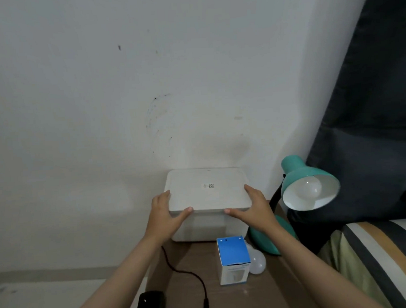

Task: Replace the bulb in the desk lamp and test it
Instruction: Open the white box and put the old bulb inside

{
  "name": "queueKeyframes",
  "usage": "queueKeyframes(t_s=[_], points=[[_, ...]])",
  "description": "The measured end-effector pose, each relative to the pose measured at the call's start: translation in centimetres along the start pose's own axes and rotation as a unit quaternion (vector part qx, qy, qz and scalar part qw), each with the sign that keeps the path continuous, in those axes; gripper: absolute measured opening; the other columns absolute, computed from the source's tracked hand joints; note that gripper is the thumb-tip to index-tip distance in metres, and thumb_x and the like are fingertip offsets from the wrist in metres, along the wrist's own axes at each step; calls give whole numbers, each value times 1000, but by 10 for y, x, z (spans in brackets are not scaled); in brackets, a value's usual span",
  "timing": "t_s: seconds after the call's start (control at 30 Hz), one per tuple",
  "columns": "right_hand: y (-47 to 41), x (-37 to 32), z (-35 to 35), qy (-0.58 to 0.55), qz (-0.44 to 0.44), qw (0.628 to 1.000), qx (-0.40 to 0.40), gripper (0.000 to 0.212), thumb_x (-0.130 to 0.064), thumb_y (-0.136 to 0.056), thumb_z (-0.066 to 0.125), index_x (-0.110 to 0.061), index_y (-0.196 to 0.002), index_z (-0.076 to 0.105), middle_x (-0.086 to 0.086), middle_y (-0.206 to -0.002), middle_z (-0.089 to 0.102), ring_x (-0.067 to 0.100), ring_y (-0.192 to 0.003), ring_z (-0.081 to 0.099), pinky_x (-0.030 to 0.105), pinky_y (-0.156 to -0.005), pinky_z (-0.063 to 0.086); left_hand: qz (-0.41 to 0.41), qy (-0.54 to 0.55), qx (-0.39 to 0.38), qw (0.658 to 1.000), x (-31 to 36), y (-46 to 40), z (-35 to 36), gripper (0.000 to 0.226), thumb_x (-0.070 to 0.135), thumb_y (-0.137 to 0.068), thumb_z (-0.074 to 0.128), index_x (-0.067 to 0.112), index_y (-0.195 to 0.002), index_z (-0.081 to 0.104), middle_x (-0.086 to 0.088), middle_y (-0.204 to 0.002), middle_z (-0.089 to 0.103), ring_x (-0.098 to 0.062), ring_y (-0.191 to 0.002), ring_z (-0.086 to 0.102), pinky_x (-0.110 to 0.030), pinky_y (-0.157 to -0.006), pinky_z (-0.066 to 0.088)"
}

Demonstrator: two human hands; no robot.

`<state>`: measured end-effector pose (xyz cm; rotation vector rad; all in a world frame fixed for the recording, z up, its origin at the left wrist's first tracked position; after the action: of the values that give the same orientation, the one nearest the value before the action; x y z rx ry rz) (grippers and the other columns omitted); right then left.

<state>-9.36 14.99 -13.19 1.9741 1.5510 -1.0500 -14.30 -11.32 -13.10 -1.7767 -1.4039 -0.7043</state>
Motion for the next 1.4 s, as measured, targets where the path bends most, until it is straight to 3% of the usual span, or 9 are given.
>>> queueKeyframes(t_s=[0.33,0.47,0.7,0.87,0.97,1.1,1.33,1.4], points=[[2,-16,-11,-10,-24,999,30,107,-59,-61,78,-15,-145,27,5,-149,32,17,-137,29,31,-111,26,33,-3,57,998,10,-8,-13,79,43,-72,76,7,-135,44,-7,-134,44,-19,-123,44,-25,-99,35],[13,-33,-22,-3,-50,998,41,114,-70,-56,72,-18,-145,25,5,-150,29,17,-139,25,40,-115,27,50,-10,72,996,21,3,-28,81,43,-70,77,7,-135,44,-8,-134,45,-20,-123,44,-25,-97,38],[110,-50,-40,51,-132,988,68,113,-77,-56,64,-14,-143,30,8,-148,32,22,-136,30,38,-112,29,82,-13,107,991,30,112,-60,80,44,-64,77,5,-129,52,-10,-127,51,-19,-118,48,-19,-96,36],[220,-7,-49,52,-135,988,49,97,-68,-60,71,-21,-138,40,5,-144,32,11,-128,31,28,-105,30,97,-15,42,994,21,217,-51,80,46,-58,75,3,-123,59,-6,-119,50,-7,-109,45,0,-93,28],[278,31,-54,83,-99,991,39,97,-72,-59,68,-25,-139,39,3,-143,33,5,-124,28,25,-101,28,78,-11,-3,997,12,272,-27,80,51,-57,75,6,-122,61,-4,-120,48,-7,-112,44,-6,-95,33],[330,81,-65,94,-50,994,23,96,-72,-58,65,-25,-138,41,8,-142,37,21,-128,37,31,-103,31,46,4,-65,997,5,323,13,85,59,-57,76,10,-124,59,2,-119,43,-10,-113,44,-21,-97,39],[351,135,-76,121,20,992,-8,95,-76,-57,61,-24,-135,45,8,-138,46,28,-125,39,32,-100,32,9,-2,-129,992,3,342,63,85,66,-57,71,13,-123,60,0,-116,50,-12,-111,49,-27,-97,44],[347,145,-73,128,31,991,-21,100,-82,-55,58,-23,-135,44,9,-137,47,29,-126,38,35,-102,33,12,-22,-132,991,1,340,70,78,57,-61,78,12,-123,60,-1,-118,51,-15,-113,49,-24,-95,41]])
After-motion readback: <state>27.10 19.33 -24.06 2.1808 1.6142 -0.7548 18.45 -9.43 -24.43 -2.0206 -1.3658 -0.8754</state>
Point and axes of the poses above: each hand's wrist, its own y-axis away from the middle knuckle, its own z-axis out of the palm, x = y × z, the point moved 4 cm from there along -y, towards the middle knuckle
